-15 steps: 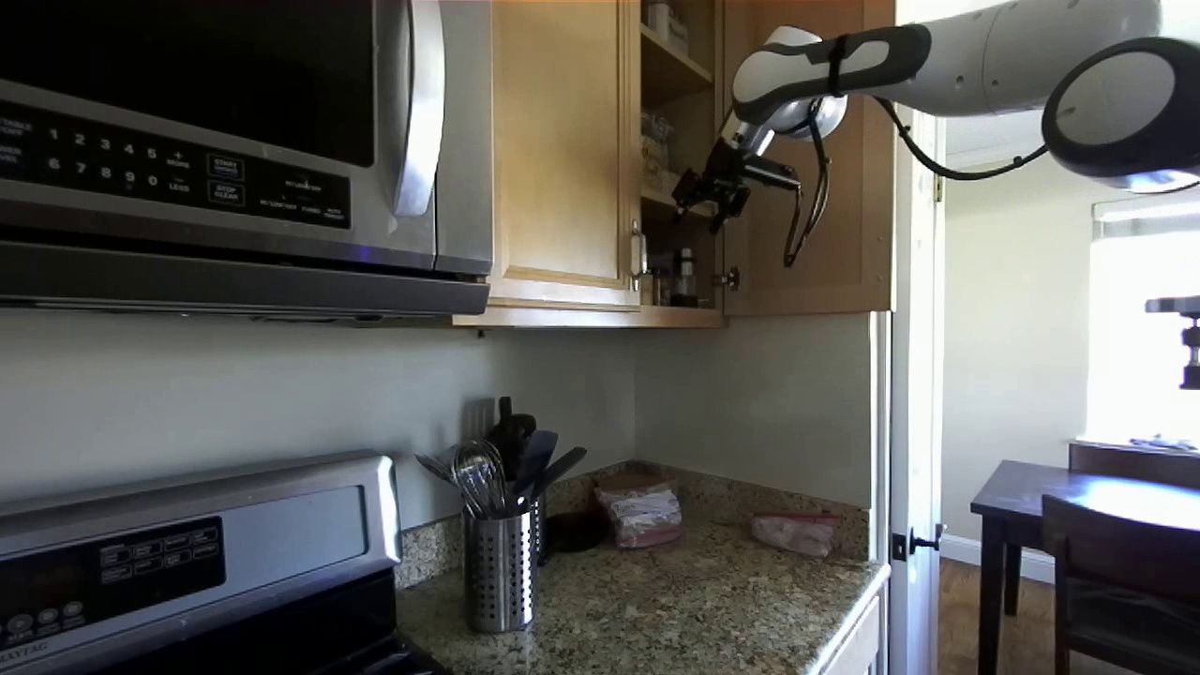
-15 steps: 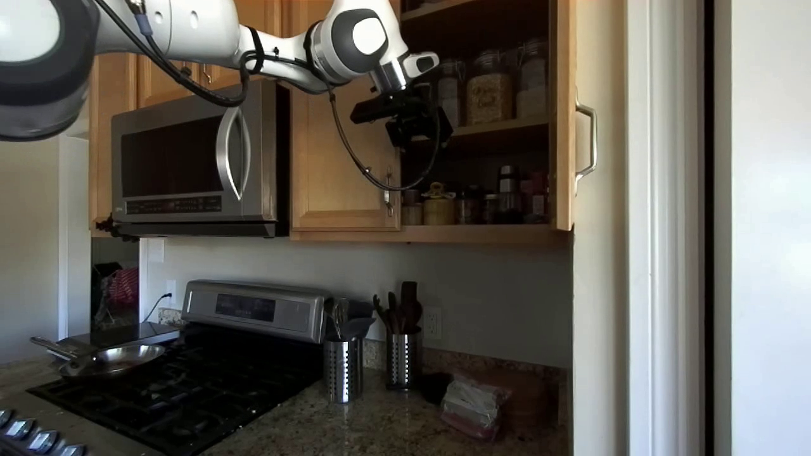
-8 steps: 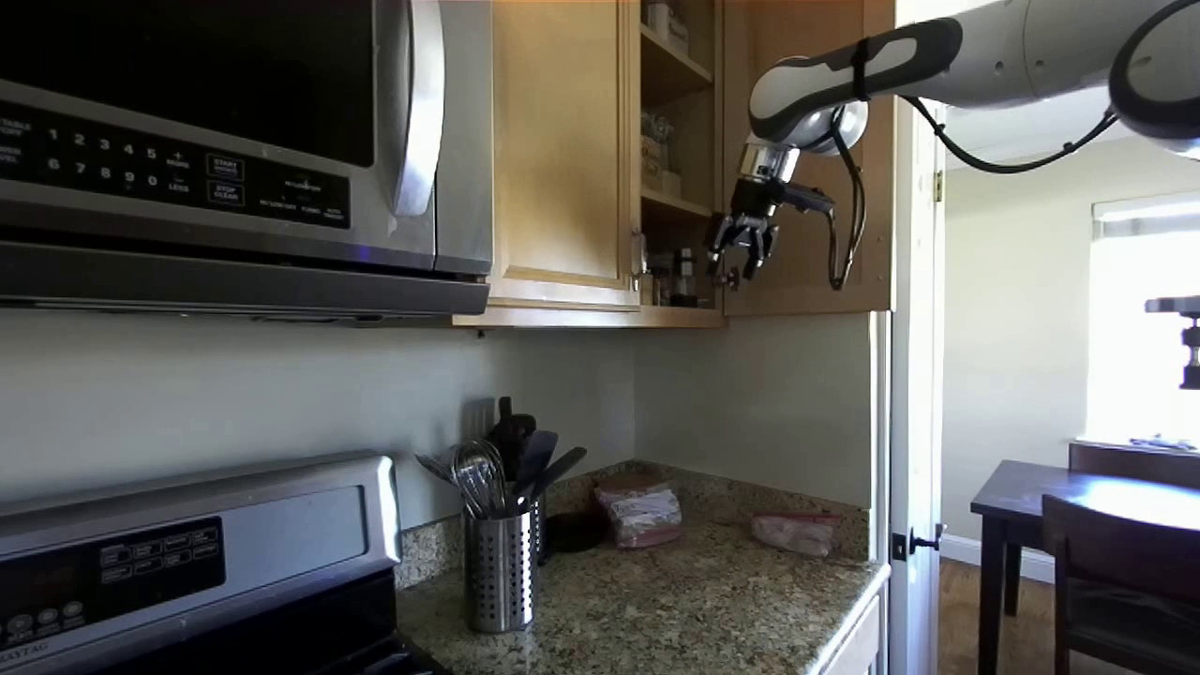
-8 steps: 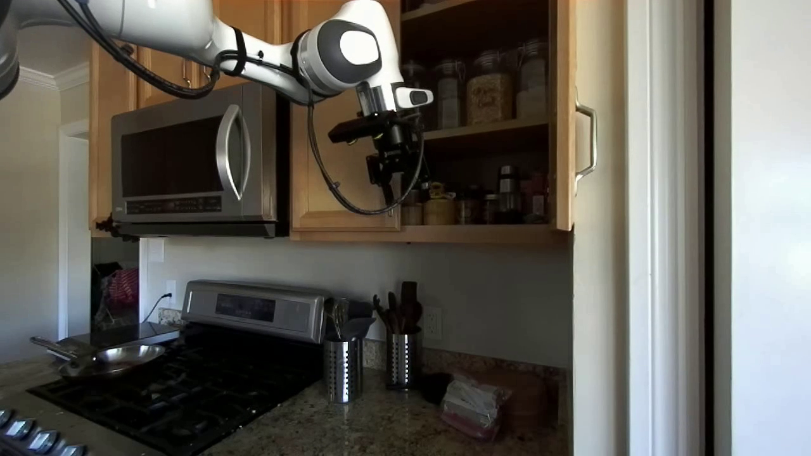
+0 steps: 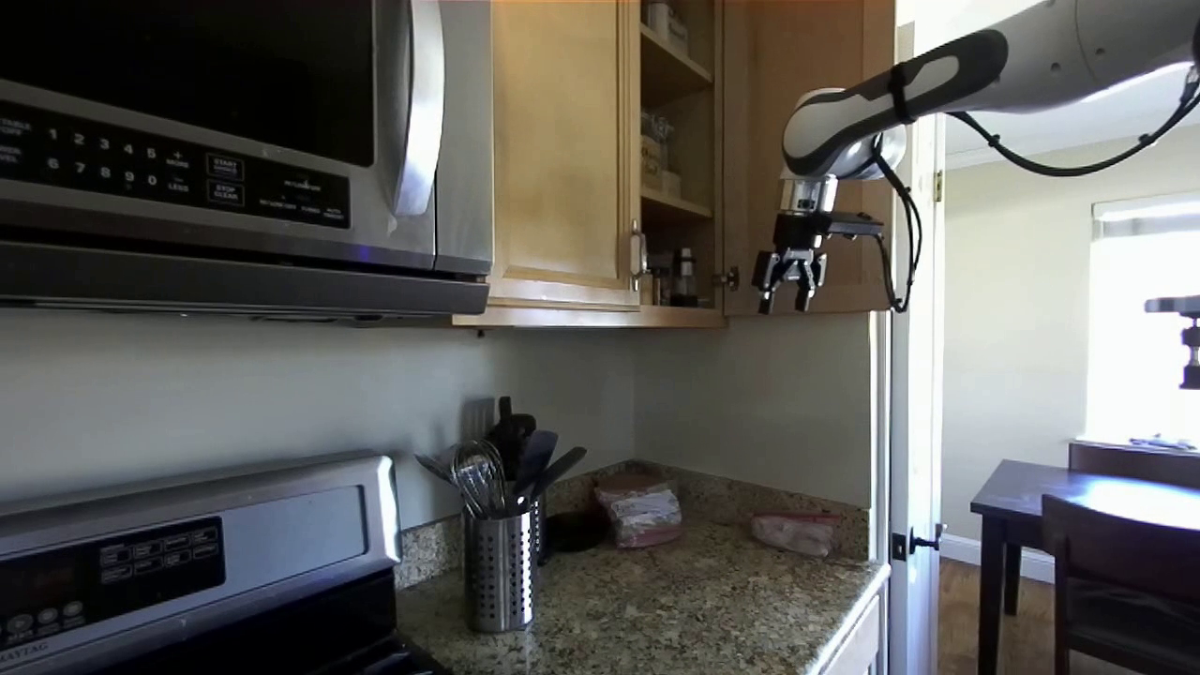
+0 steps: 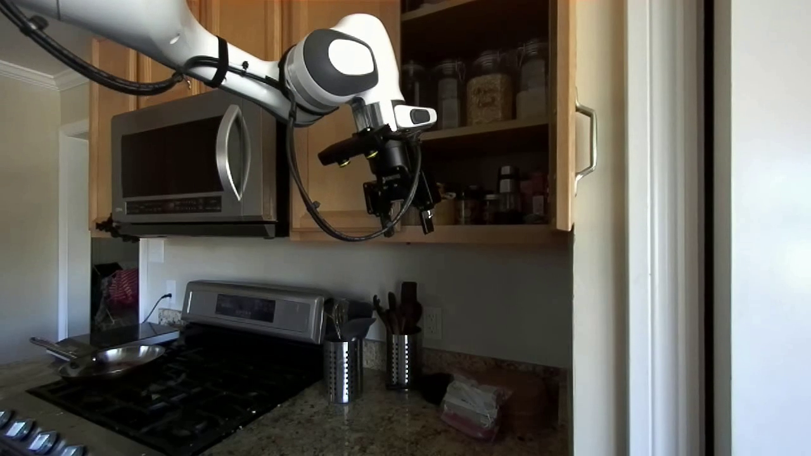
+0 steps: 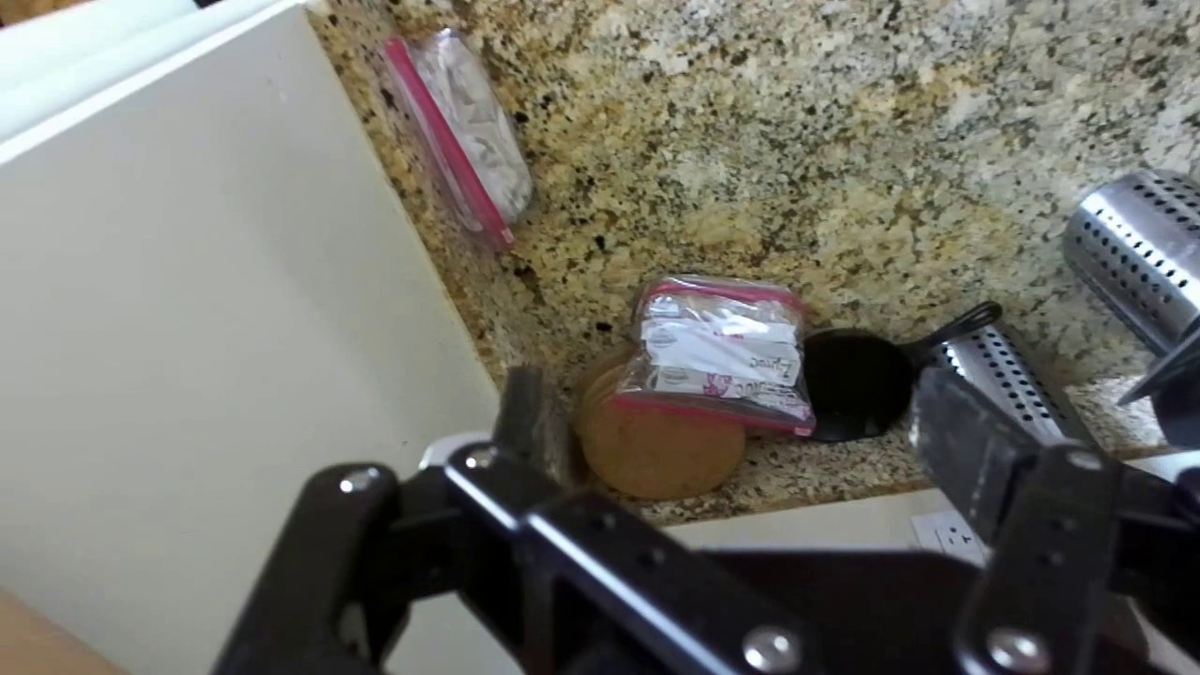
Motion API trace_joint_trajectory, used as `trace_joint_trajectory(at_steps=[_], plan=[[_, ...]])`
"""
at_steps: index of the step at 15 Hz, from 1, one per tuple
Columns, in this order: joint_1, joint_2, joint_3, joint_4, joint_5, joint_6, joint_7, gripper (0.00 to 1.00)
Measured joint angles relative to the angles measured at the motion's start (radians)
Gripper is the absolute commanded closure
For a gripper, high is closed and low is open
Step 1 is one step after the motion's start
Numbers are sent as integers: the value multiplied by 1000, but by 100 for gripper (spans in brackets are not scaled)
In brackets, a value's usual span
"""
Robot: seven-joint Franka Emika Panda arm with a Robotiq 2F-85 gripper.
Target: Open the cupboard, put the object inside then close it
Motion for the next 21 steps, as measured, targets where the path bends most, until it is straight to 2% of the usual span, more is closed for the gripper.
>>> trace_joint_trajectory(at_steps=[4, 9, 16, 21], plan=[[-2, -80, -63, -64, -41, 30, -30, 0], [-6, -155, -152, -101, -37, 35, -94, 0], [-21, -168, -272, -137, 2, 70, -174, 0], [-33, -162, -285, -151, 2, 82, -175, 0]])
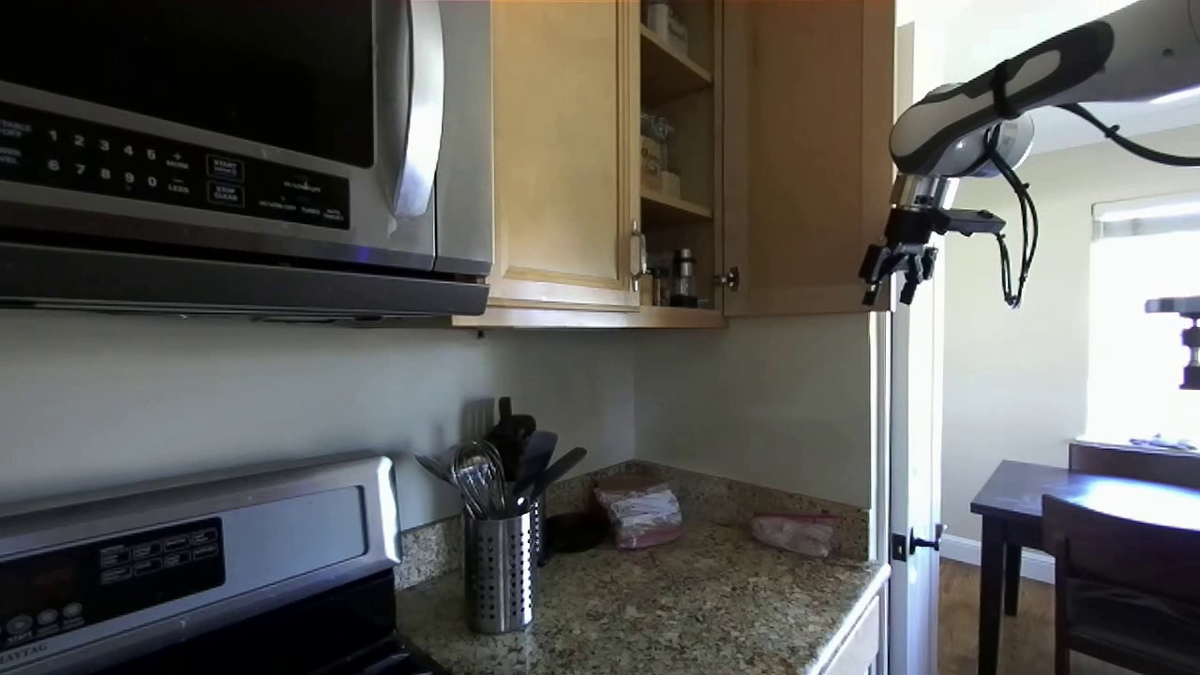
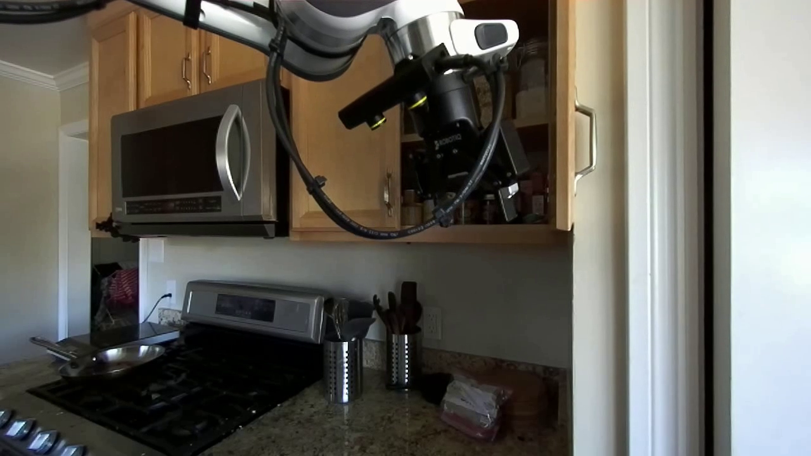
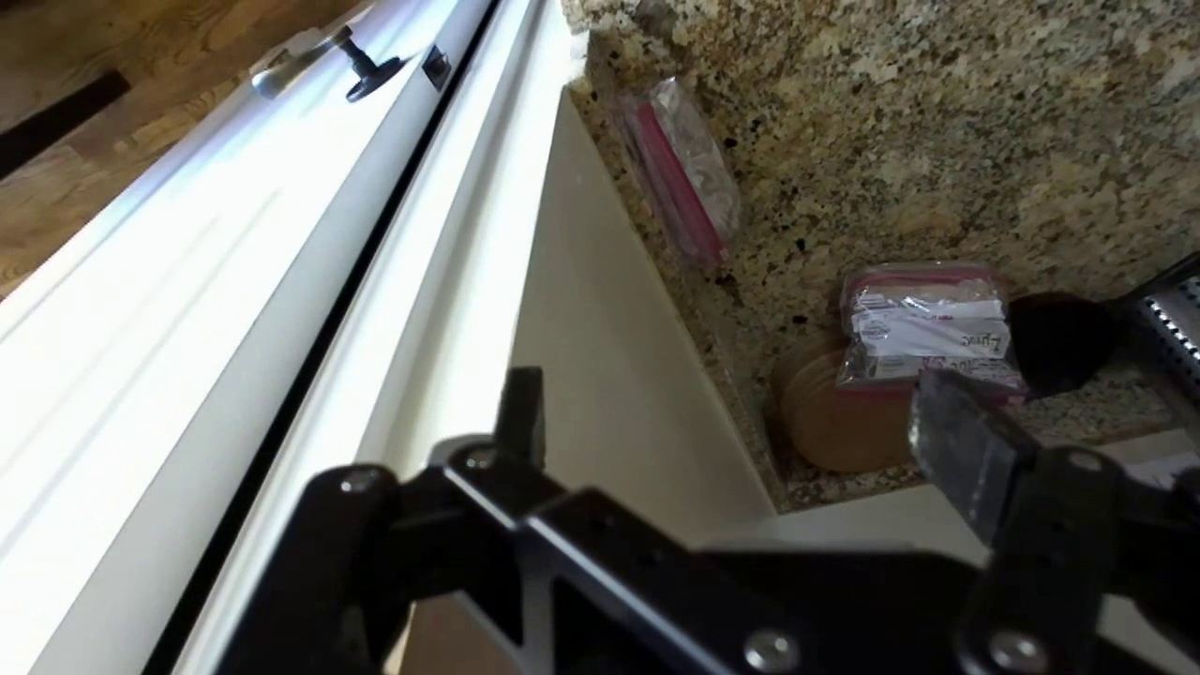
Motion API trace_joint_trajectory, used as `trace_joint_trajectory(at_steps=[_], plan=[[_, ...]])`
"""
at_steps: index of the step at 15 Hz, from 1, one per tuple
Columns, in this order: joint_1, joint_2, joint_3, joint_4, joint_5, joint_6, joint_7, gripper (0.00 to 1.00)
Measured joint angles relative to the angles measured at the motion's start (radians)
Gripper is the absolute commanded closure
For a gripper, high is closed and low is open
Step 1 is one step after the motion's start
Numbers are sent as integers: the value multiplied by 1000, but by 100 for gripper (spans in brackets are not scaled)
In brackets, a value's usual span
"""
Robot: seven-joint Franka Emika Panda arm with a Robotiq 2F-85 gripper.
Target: Open the cupboard, put the object inside then close it
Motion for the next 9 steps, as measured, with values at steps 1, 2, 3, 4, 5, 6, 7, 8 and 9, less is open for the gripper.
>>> trace_joint_trajectory(at_steps=[1, 2, 3, 4, 5, 6, 7, 8, 9], plan=[[0, 0, 0, 0, 0, 0, 0, 0], [0, 0, 0, 0, 0, 0, 0, 0], [0, 0, 0, 0, 0, 0, 0, 0], [0, 0, 0, 0, 0, 0, 0, 0], [0, 1, 0, 1, 0, 0, 0, 0], [0, 2, -1, 3, 0, 0, 0, 0], [-1, 4, -3, 6, 3, 1, 0, 0], [-1, 4, -7, 10, 7, 2, 0, 0], [-2, 4, -13, 15, 10, 8, -1, 0]])
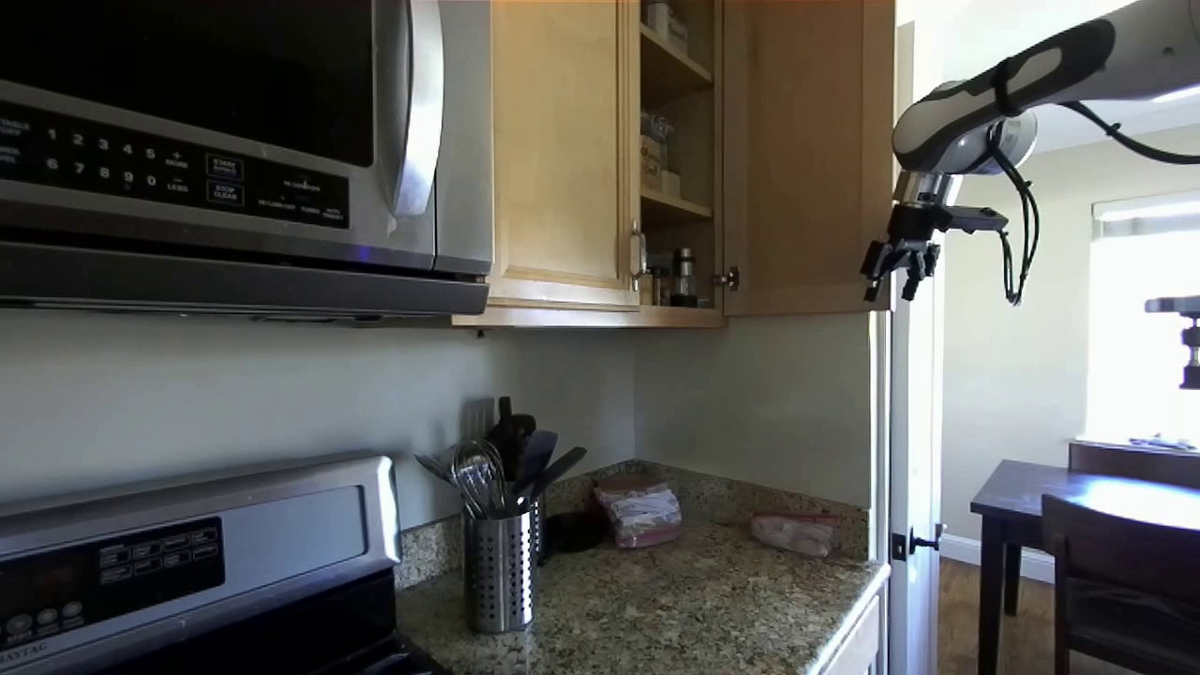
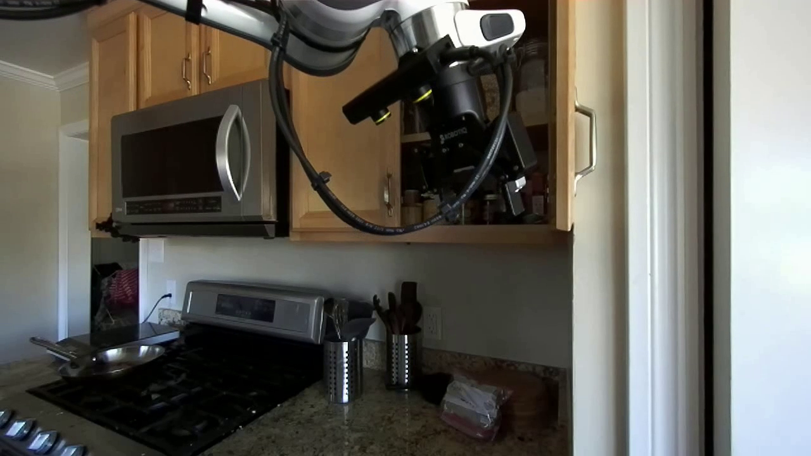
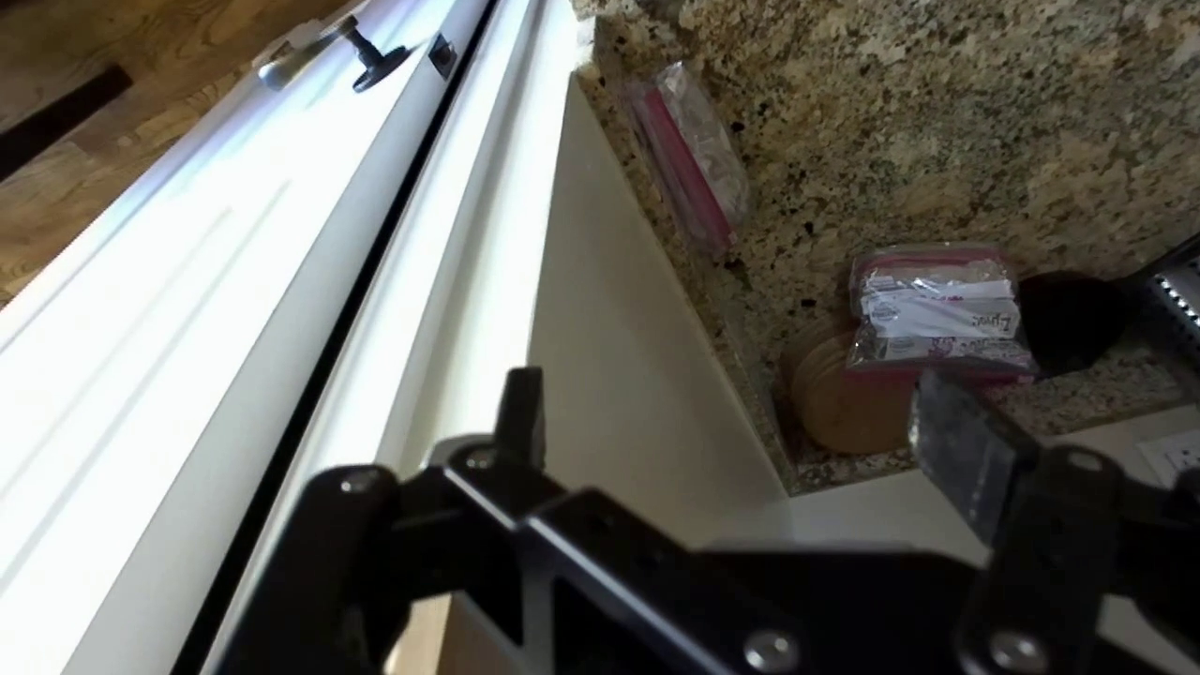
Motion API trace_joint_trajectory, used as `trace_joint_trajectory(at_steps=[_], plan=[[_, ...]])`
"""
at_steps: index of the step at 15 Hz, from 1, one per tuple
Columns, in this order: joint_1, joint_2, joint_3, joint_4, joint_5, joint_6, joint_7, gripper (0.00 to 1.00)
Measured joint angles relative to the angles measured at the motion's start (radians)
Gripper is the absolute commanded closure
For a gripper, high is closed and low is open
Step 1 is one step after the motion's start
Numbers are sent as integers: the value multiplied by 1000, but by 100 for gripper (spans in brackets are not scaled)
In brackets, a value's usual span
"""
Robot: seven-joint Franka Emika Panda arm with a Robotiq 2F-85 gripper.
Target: Open the cupboard, put the object inside then close it
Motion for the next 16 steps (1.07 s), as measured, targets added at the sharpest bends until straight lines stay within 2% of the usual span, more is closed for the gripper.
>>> trace_joint_trajectory(at_steps=[3, 7, 12, 16], plan=[[-8, 0, -25, 21, 26, 17, -13, 0], [-10, 2, -73, 38, 116, 53, -60, 0], [-10, 36, -123, 38, 235, 181, -154, 0], [-10, 73, -138, 42, 322, 252, -215, 0]])
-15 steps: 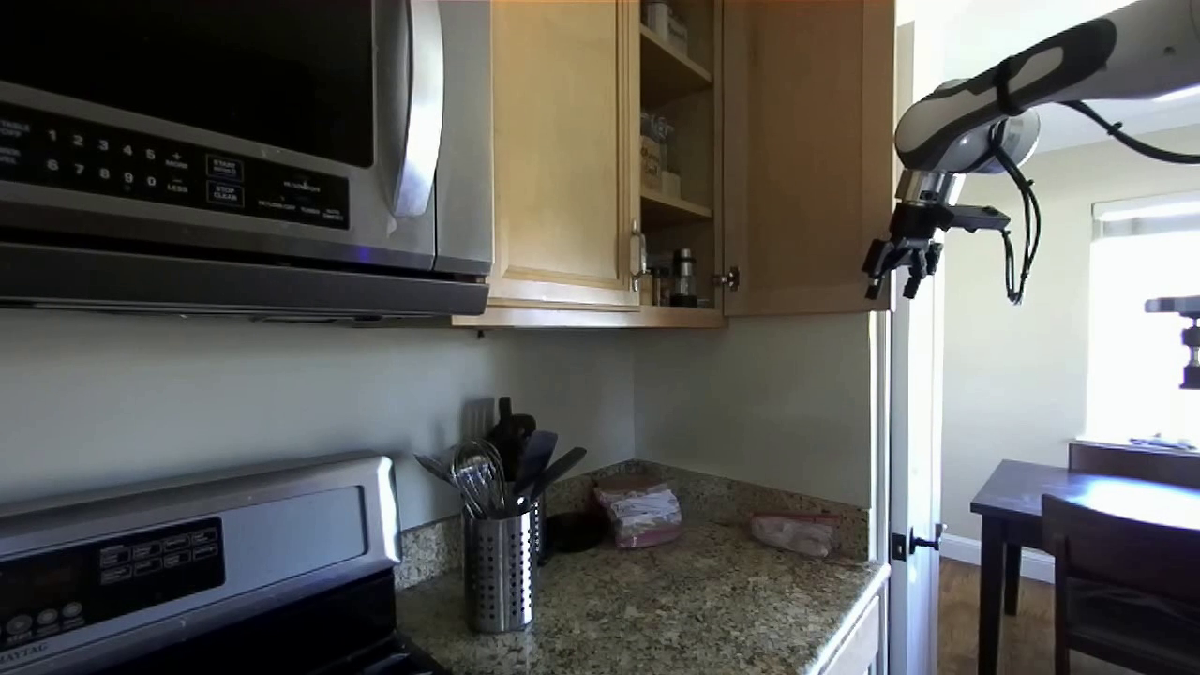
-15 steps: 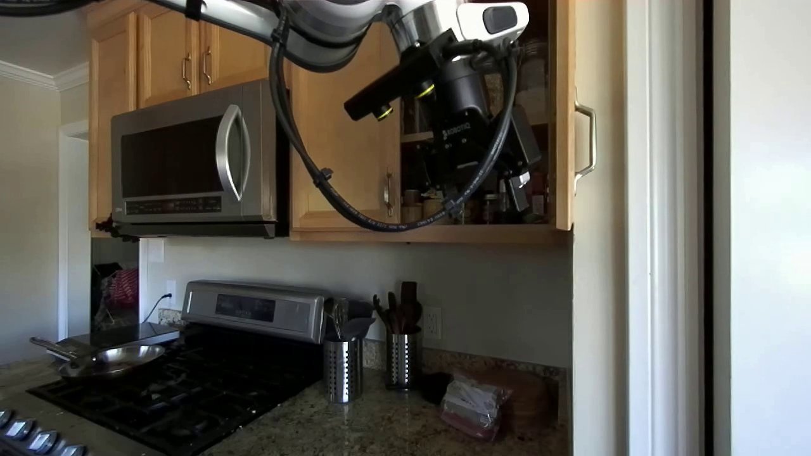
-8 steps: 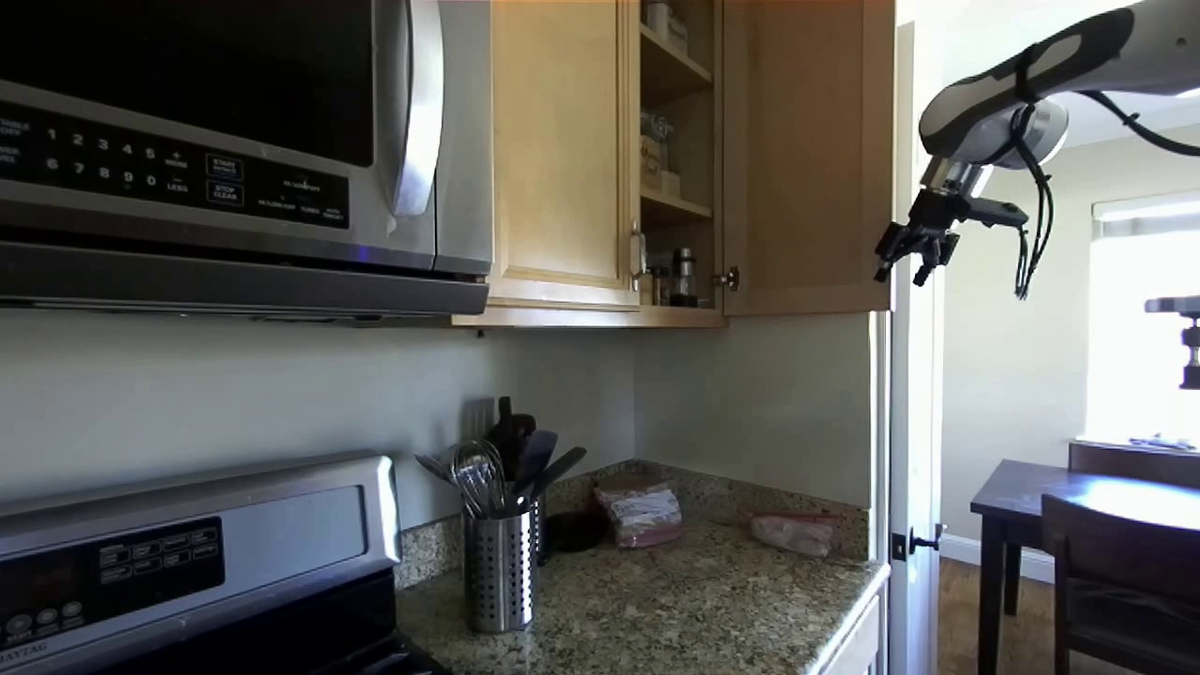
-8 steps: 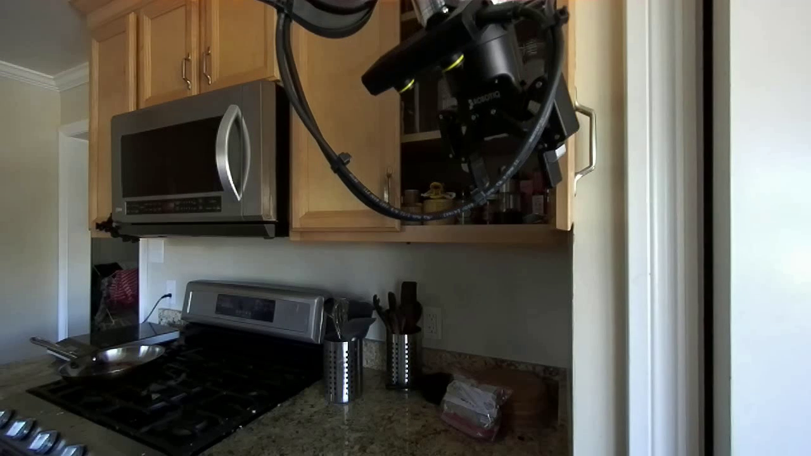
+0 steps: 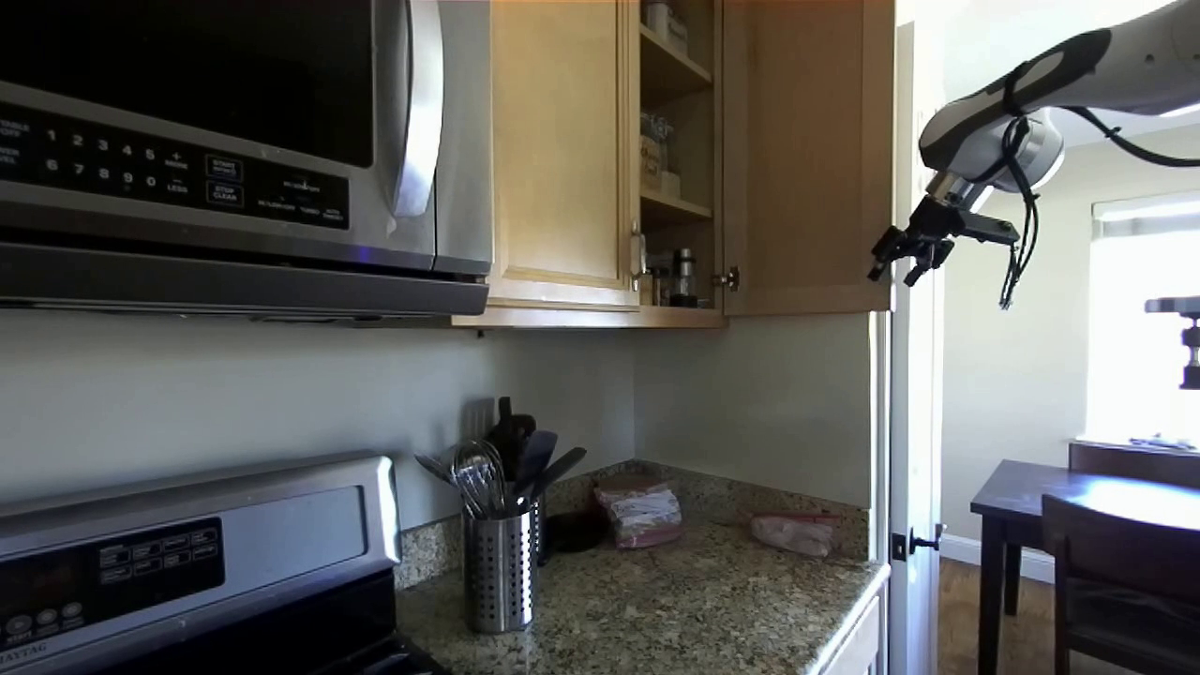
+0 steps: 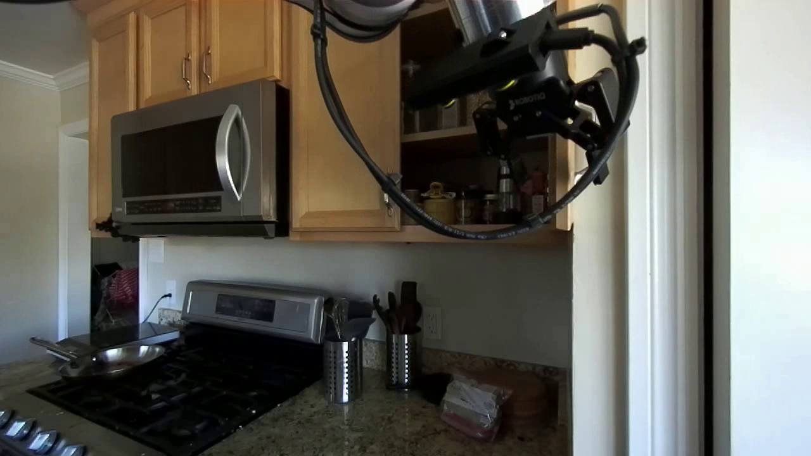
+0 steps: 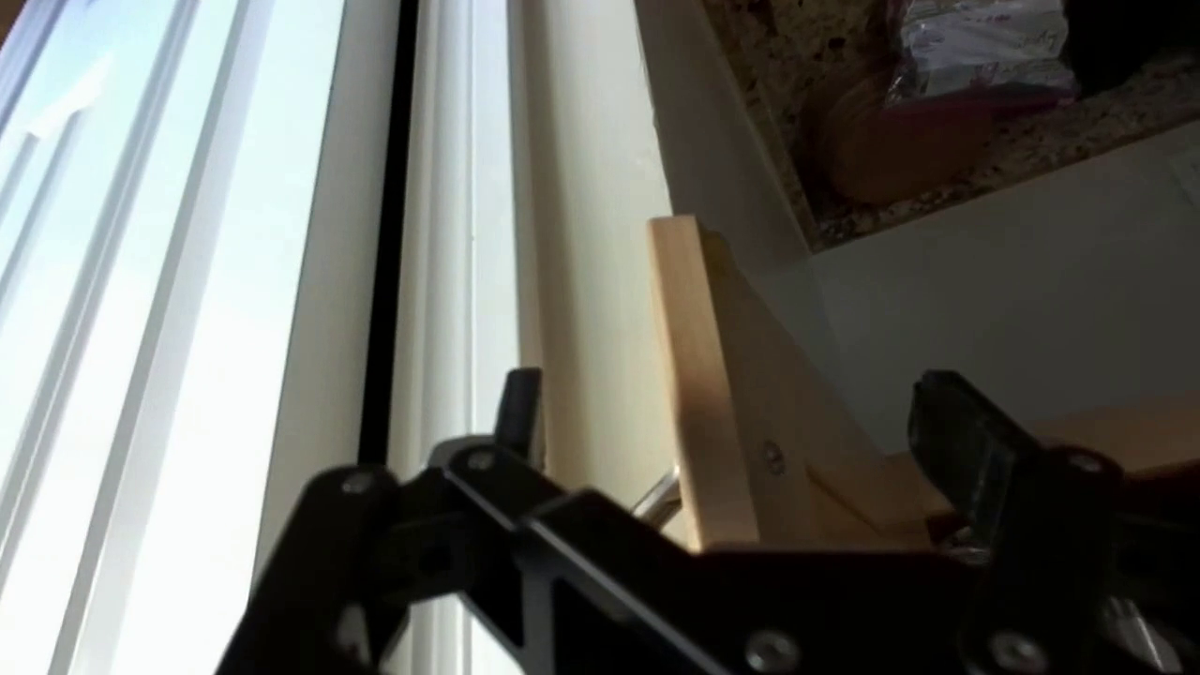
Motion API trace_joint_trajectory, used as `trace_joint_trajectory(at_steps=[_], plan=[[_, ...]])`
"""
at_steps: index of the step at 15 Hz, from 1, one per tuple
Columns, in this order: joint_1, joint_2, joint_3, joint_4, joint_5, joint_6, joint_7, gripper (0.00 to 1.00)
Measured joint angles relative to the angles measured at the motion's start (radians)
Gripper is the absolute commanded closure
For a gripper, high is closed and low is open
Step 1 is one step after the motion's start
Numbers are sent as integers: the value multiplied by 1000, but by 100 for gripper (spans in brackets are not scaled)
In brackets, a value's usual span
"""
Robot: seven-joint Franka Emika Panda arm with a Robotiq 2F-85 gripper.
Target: Open the cupboard, put the object inside then close it
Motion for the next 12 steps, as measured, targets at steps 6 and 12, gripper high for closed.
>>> trace_joint_trajectory(at_steps=[6, 12], plan=[[4, 13, 3, 33, 78, -24, -59, 0], [4, 13, 10, 98, 113, -191, -103, 0]])
